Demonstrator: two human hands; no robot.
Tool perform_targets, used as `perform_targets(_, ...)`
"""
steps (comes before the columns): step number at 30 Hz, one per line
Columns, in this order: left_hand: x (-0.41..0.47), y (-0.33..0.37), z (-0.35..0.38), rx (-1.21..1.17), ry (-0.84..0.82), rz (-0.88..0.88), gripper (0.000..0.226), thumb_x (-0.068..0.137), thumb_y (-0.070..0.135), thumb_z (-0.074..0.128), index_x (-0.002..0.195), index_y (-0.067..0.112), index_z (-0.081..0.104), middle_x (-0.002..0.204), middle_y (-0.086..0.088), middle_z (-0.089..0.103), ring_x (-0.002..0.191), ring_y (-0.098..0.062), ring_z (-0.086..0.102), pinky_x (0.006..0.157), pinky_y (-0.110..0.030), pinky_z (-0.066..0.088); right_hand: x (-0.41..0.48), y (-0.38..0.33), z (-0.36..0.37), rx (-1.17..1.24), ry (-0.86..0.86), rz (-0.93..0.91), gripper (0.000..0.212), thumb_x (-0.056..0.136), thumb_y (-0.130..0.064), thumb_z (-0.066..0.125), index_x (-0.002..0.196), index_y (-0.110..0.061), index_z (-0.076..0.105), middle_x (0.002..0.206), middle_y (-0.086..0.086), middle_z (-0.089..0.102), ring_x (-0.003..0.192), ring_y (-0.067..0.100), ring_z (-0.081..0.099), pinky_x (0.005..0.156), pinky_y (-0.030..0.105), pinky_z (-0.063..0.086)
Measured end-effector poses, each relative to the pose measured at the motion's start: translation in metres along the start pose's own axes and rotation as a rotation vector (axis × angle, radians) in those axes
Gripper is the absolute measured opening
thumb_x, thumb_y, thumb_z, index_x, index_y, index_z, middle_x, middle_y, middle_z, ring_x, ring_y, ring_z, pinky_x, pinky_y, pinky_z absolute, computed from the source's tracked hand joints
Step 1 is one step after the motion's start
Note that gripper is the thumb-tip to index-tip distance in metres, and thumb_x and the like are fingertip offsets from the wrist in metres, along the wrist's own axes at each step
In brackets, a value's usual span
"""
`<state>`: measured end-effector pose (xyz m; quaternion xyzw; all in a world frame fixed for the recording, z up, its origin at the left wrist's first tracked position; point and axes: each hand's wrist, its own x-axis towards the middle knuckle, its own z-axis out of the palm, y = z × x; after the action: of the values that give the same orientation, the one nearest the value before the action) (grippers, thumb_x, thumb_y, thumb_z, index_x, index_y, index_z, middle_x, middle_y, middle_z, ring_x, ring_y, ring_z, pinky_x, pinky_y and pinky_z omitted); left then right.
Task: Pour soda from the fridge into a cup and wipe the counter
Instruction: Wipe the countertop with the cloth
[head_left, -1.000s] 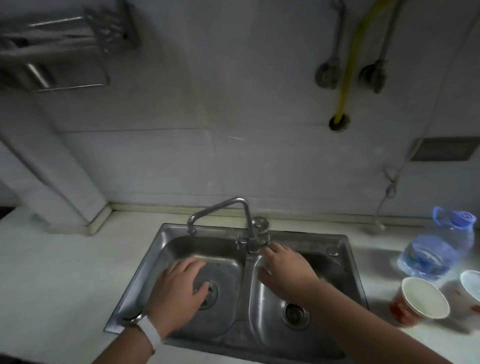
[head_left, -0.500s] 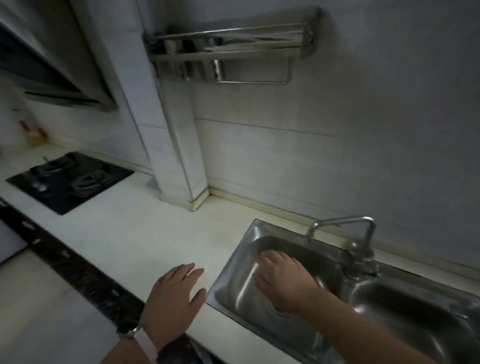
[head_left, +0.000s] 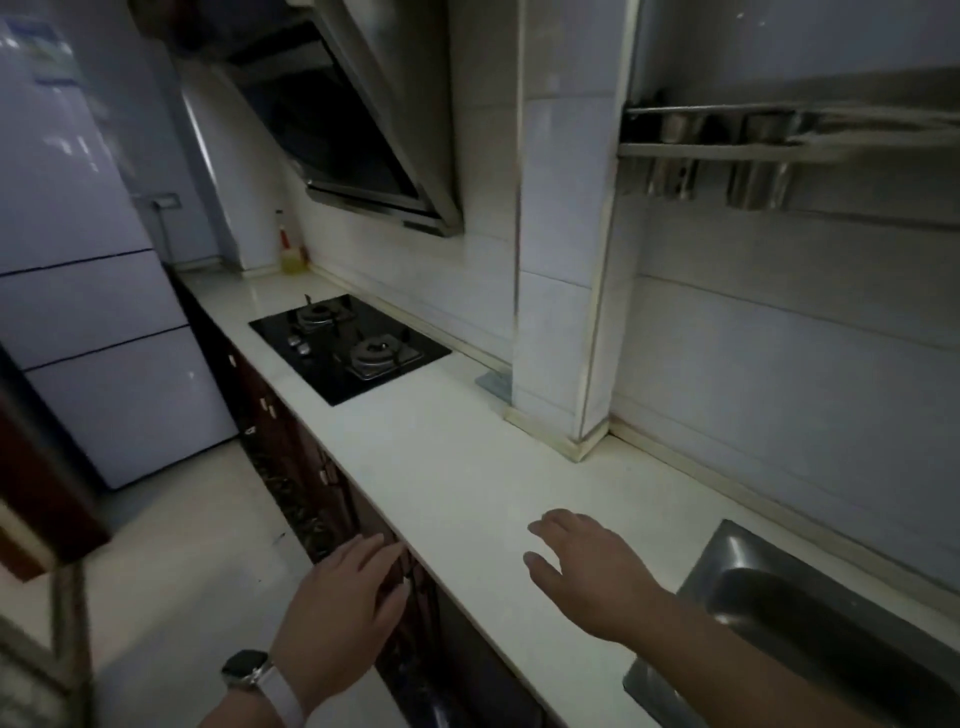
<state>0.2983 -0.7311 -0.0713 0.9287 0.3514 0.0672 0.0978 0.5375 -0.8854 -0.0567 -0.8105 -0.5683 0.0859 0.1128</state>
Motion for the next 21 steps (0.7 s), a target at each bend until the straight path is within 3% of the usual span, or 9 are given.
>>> perform_targets(8,0.024,-0.057,-0.039,0.061,0.084,-0.096,0.081,0.081,0.064,0.009,0.145,0.029,0.042,0.152,0.006,0.04,0.142,-0.018,0.033,0.114,-0.034,0.029,0.084,-0.043,0.007,-0.003,-0.04,-0.115,0.053,0.101,-0.052,0.03,0.148,-0.028,0.036,0.151,-0.012,0.036,0.135,0.012,0.035,0.108,0.031,0.033)
perform_targets(13,0.055,-0.086,-0.021,0.066,-0.048,-0.122,0.078,0.081,0.067,0.011,0.148,0.033,0.036,0.156,0.009,0.033,0.145,-0.015,0.024,0.117,-0.032,0.025,0.134,-0.041,0.035,-0.017,-0.119,-0.11,0.054,0.101,-0.052,0.031,0.148,-0.027,0.035,0.151,-0.01,0.035,0.135,0.015,0.035,0.107,0.032,0.033)
perform_targets(16,0.087,-0.109,-0.005,0.075,-0.119,-0.139,0.06,0.095,0.062,0.026,0.149,0.037,0.028,0.159,0.014,0.023,0.147,-0.011,0.016,0.117,-0.032,0.023,0.175,-0.034,0.054,0.01,-0.158,-0.094,0.054,0.101,-0.052,0.031,0.147,-0.025,0.037,0.149,-0.008,0.038,0.133,0.016,0.037,0.107,0.033,0.034)
perform_targets(21,0.166,-0.138,0.008,0.112,-0.213,-0.125,0.058,0.096,0.059,0.032,0.15,0.036,0.027,0.16,0.013,0.02,0.147,-0.011,0.015,0.117,-0.032,0.024,0.246,-0.014,0.075,0.03,-0.221,-0.055,0.056,0.099,-0.054,0.031,0.145,-0.023,0.038,0.146,-0.006,0.04,0.13,0.018,0.039,0.106,0.035,0.035)
